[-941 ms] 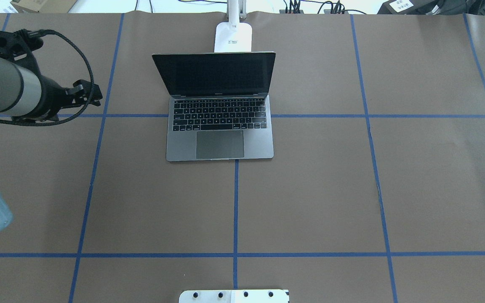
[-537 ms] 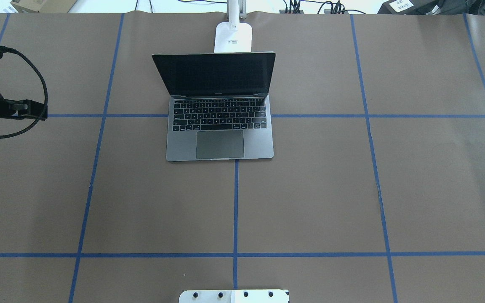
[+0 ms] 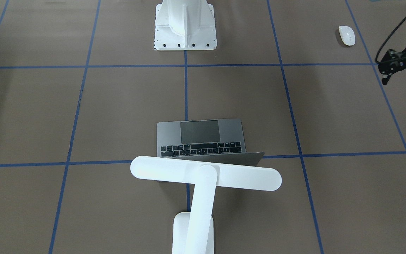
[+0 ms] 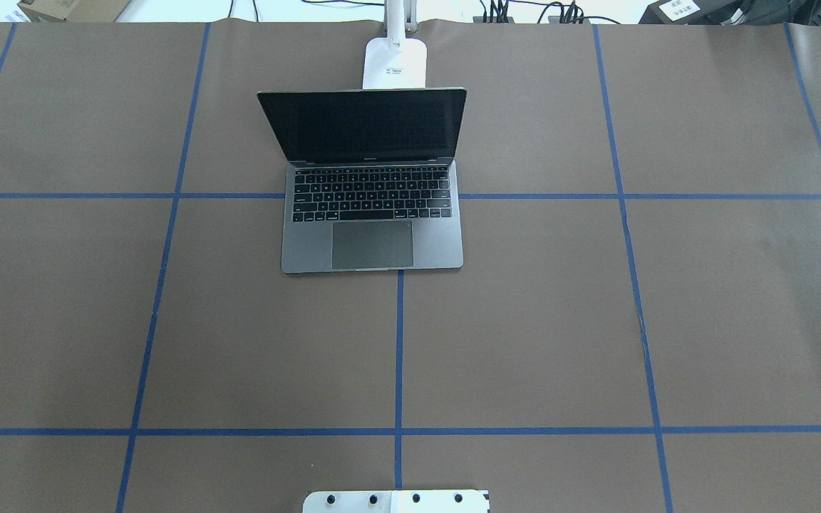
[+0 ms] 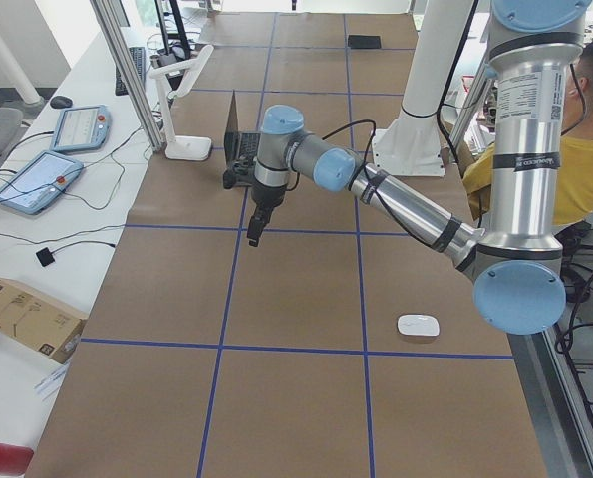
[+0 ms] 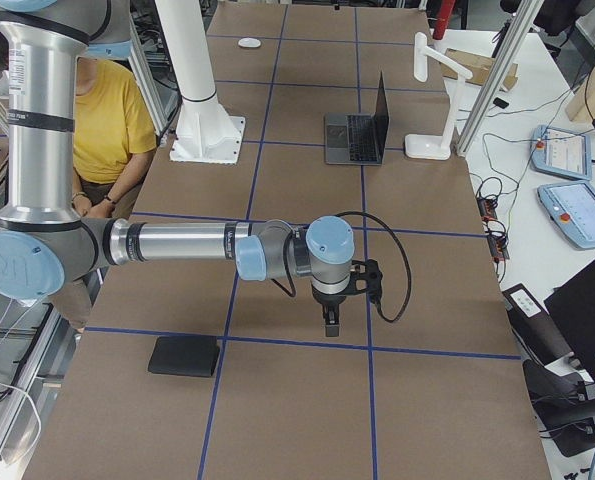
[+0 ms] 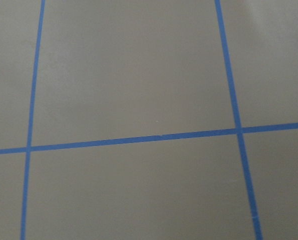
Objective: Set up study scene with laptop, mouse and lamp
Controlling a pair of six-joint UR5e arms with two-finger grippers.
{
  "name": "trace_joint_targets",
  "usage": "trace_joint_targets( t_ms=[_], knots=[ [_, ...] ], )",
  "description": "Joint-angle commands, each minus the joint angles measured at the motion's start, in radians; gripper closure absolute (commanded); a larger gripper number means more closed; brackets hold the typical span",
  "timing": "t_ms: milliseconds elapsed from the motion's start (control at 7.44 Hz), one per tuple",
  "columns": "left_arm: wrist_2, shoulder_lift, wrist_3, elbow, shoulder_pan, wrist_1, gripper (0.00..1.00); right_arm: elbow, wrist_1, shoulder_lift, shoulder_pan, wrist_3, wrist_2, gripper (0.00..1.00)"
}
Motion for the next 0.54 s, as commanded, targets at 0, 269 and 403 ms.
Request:
trace_joint_targets(
  t_ms=[0, 269, 403],
  knots=[
    [-0.17, 0.005, 0.36, 0.189, -0.231, 0.006, 0.0, 0.066, 0.001, -0.082, -0.011, -0.004, -0.001, 0.0],
    [-0.208, 0.052, 0.441, 0.238, -0.283, -0.002, 0.0, 0.086, 0.067, -0.169, -0.011, -0.007, -0.001, 0.0],
    [-0.208, 0.054, 0.44, 0.236, -0.283, -0.003, 0.0, 0.085, 0.155, -0.271, -0.014, -0.003, 0.005, 0.0]
  ],
)
